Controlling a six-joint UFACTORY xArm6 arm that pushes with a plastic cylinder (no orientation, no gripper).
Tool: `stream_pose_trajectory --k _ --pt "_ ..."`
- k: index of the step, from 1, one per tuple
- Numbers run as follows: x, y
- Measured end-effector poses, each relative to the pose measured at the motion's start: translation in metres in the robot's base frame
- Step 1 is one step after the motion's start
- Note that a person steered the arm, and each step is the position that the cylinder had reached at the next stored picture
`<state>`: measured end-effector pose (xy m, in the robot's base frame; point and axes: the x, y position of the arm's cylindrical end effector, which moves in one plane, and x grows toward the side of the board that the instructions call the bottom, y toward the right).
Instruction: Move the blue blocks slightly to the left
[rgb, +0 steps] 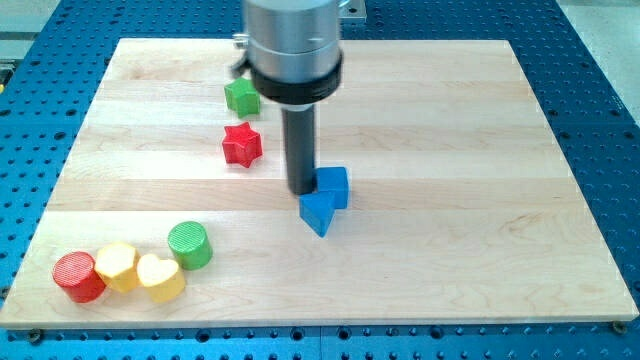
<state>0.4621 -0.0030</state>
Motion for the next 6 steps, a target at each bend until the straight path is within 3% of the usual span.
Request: stream_pose_trajectory --k 1,2,4,6 --pt "-0.032 0.042" --pt "-0.016 0.069" --pt "0.044 0.062" --pt "0.044 0.022"
